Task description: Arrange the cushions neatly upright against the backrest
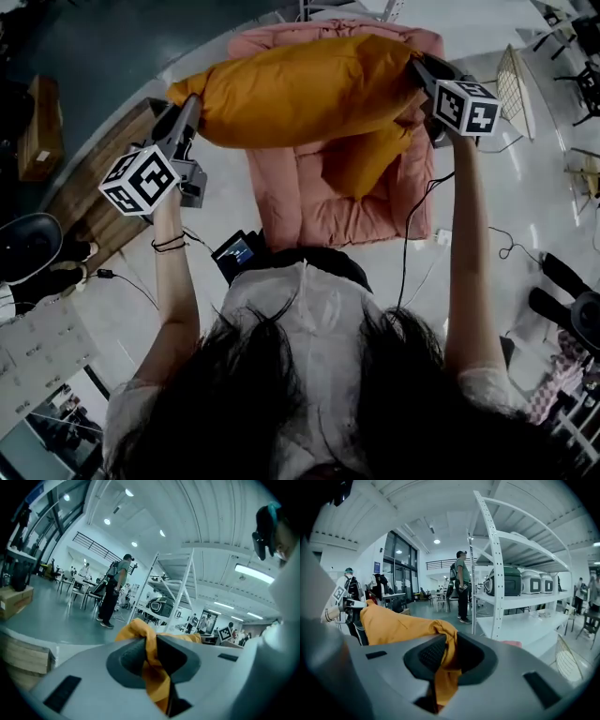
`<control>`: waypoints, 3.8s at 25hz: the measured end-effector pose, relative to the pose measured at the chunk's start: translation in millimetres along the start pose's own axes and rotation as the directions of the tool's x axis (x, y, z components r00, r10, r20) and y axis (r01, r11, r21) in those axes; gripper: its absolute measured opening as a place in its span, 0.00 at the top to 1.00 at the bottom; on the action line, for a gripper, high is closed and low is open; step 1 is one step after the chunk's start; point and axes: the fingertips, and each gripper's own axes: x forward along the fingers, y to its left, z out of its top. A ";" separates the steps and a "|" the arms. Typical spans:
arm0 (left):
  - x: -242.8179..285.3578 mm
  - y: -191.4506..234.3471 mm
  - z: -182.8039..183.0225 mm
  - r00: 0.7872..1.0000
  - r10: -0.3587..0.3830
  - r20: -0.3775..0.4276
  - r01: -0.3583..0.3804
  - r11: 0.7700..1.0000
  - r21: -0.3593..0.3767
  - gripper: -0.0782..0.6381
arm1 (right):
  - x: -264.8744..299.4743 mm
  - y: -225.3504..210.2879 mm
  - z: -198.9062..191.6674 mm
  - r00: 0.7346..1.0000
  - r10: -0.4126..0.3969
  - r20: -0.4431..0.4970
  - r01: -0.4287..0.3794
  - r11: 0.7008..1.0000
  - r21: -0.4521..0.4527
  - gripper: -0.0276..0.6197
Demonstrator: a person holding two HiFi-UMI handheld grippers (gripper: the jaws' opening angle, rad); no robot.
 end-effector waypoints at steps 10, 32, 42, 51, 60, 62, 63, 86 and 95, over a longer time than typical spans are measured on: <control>13.8 -30.1 15.1 1.000 0.004 0.009 -0.004 1.000 0.015 0.79 | -16.9 -28.9 23.0 0.999 -0.015 0.035 0.014 0.999 0.035 0.85; 137.1 12.4 -101.1 0.959 -0.041 -0.282 -0.039 0.961 -0.274 0.79 | 8.6 -103.5 -111.0 0.933 -0.045 -0.358 0.122 0.973 0.194 0.85; 259.5 96.4 -135.5 0.876 0.218 -0.430 -0.230 0.973 0.025 0.79 | 142.4 -165.5 -144.5 0.877 -0.256 -0.407 0.292 0.956 0.027 0.85; 297.3 117.5 -156.3 0.873 0.204 -0.442 -0.241 0.970 -0.028 0.79 | 189.9 -194.6 -170.9 0.888 -0.289 -0.357 0.319 0.947 0.025 0.85; 310.3 113.6 -154.6 0.879 0.201 -0.433 -0.238 0.971 -0.034 0.79 | 193.2 -207.4 -170.0 0.895 -0.276 -0.351 0.317 0.946 0.064 0.85; 309.5 117.8 -156.1 0.880 0.193 -0.434 -0.235 0.971 -0.044 0.79 | 194.8 -204.4 -171.6 0.893 -0.279 -0.354 0.320 0.946 0.060 0.85; 308.2 120.0 -156.6 0.881 0.187 -0.434 -0.233 0.971 -0.054 0.79 | 194.9 -201.9 -172.0 0.891 -0.282 -0.355 0.322 0.945 0.057 0.85; 160.5 5.1 -141.1 0.942 -0.150 -0.299 0.172 0.984 0.049 0.59 | 24.4 -131.7 -123.2 0.949 -0.313 -0.040 0.315 0.933 0.176 0.64; 95.1 -72.8 -278.8 0.793 -0.346 -0.502 0.407 0.913 0.015 0.59 | -45.3 -12.4 -274.6 0.942 -0.301 -0.145 0.331 0.898 0.289 0.64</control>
